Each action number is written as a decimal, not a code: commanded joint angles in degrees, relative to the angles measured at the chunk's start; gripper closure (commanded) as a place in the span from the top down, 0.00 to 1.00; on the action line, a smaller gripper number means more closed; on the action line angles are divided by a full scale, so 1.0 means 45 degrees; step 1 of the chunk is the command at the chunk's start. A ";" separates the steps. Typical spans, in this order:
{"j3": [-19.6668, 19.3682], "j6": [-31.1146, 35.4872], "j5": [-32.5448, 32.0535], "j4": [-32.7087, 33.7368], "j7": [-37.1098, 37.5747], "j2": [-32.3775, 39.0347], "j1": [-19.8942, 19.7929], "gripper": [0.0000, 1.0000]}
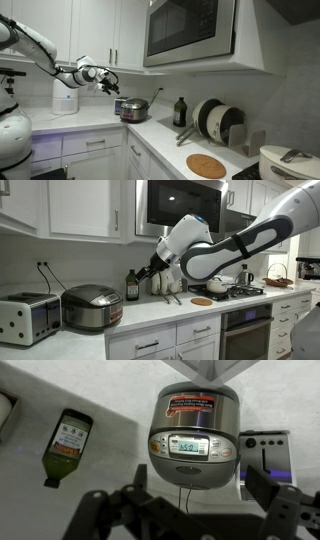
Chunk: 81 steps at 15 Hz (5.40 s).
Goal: Open the deep fryer
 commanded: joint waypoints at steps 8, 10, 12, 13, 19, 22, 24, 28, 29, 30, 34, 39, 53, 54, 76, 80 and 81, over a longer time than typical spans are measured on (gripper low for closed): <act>0.1277 0.0373 -0.0842 0.0471 0.1447 0.0623 -0.1071 1.00; 0.2073 0.0633 -0.1162 0.0628 0.2230 0.0703 -0.1961 1.00; 0.2991 0.0851 -0.1653 0.0878 0.3109 0.0760 -0.3042 1.00; 0.3446 0.0967 -0.1888 0.0980 0.3514 0.0762 -0.3590 1.00; 0.6539 0.2036 -0.2982 0.1814 0.5445 0.0756 -0.7084 1.00; 0.8232 0.2353 -0.3214 0.2310 0.5773 0.0704 -0.8829 1.00; 0.9364 0.2447 -0.3208 0.2644 0.5928 0.0526 -1.0032 1.00; 1.1362 0.2457 -0.2986 0.3348 0.5959 0.0237 -1.2222 1.00; 1.1795 0.2455 -0.2923 0.3532 0.5969 0.0149 -1.2726 1.00; 1.2260 0.2443 -0.2867 0.3736 0.5979 0.0031 -1.3265 1.00; 1.3859 0.2319 -0.2589 0.4610 0.5985 -0.0395 -1.5172 1.00; 1.4969 0.2275 0.1427 0.5409 0.3625 -0.1599 -1.6624 1.00; 1.7402 0.2017 0.4122 0.7412 0.1849 -0.2392 -1.9297 0.00; 1.7670 0.1958 0.4222 0.7531 0.1764 -0.2363 -1.9491 0.00; 1.9329 0.1910 0.4910 0.8809 0.1180 -0.3178 -2.1345 0.00; 1.9369 0.2016 0.4929 0.9081 0.1179 -0.3252 -2.1484 0.00; 1.9390 0.2027 0.4928 0.9133 0.1163 -0.3257 -2.1520 0.00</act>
